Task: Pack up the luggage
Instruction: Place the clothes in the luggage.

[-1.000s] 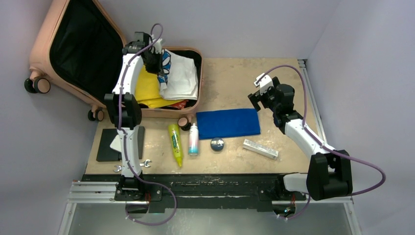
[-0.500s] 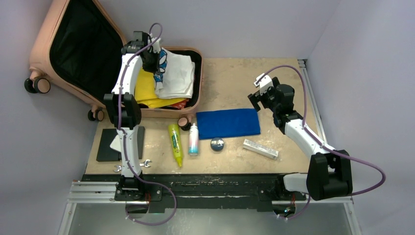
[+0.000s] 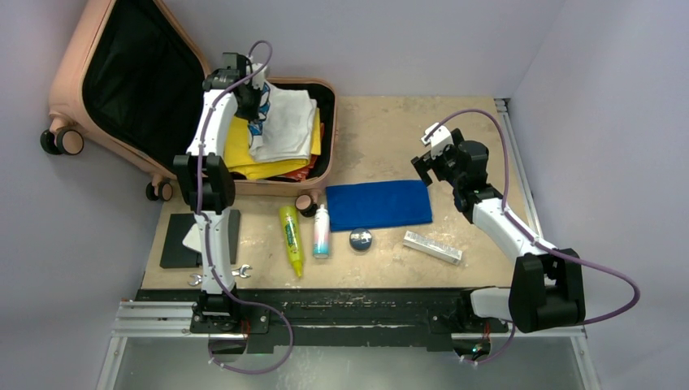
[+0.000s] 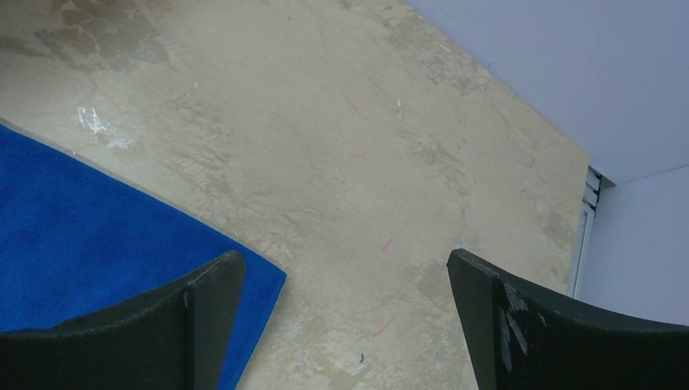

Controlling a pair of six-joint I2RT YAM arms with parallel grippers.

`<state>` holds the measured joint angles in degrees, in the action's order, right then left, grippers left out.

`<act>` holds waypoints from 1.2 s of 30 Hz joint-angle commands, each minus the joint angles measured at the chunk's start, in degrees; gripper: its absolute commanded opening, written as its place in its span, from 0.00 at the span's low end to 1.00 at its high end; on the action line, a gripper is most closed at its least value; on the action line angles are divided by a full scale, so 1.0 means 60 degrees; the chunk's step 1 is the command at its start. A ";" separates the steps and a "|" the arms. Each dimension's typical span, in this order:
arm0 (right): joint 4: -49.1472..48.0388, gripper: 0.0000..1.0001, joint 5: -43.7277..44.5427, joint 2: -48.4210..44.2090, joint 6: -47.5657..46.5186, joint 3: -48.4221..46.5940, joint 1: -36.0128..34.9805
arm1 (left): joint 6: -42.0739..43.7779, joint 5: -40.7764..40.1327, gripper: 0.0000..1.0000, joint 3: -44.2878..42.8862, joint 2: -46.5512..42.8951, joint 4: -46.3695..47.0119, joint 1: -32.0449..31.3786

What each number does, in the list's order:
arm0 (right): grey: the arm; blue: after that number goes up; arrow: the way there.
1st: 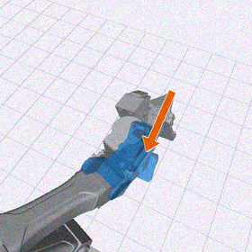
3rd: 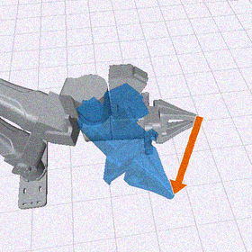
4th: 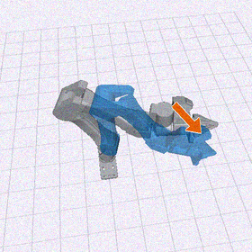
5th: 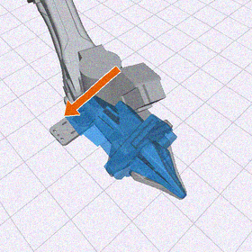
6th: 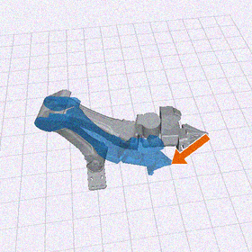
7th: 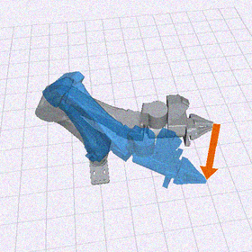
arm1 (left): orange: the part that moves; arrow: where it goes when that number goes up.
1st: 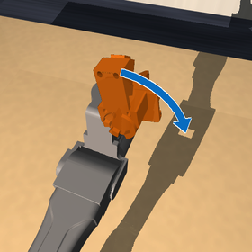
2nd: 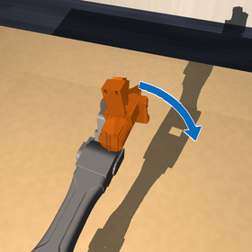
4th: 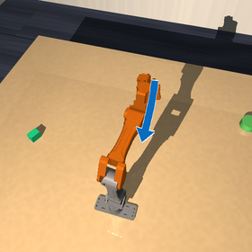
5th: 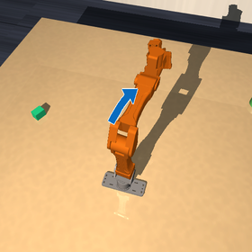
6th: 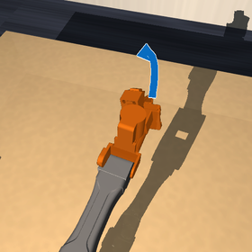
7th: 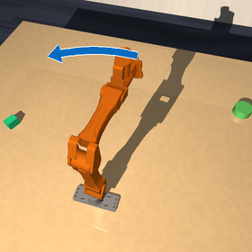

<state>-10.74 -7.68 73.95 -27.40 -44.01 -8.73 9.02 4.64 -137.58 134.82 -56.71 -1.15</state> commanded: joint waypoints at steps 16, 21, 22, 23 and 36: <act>-0.0263 0.99 -0.0287 -0.0046 0.0132 0.0054 -0.0053 | 0.0452 -0.2177 0.96 0.0689 -0.0853 0.1951 0.0587; -0.0218 0.99 -0.0272 -0.0028 0.0137 0.0038 -0.0053 | 0.0354 -0.0518 0.83 0.2237 -0.2037 0.2722 0.0587; -0.0218 0.99 -0.0272 -0.0035 0.0135 0.0052 -0.0048 | 0.0357 -0.0372 0.81 0.2515 -0.2177 0.2654 0.0587; -0.0217 0.99 -0.0272 -0.0048 0.0123 0.0065 -0.0053 | 0.0383 -0.0255 0.80 0.2719 -0.2301 0.2545 0.0587; -0.0219 0.99 -0.0367 0.0049 0.0122 0.0059 -0.0053 | 0.1290 -0.1178 0.28 0.7148 -0.3967 0.3592 0.0616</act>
<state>-10.74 -8.64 73.97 -27.40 -43.99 -8.73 14.72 -0.62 -98.63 113.51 -39.33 2.20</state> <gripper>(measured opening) 0.987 0.327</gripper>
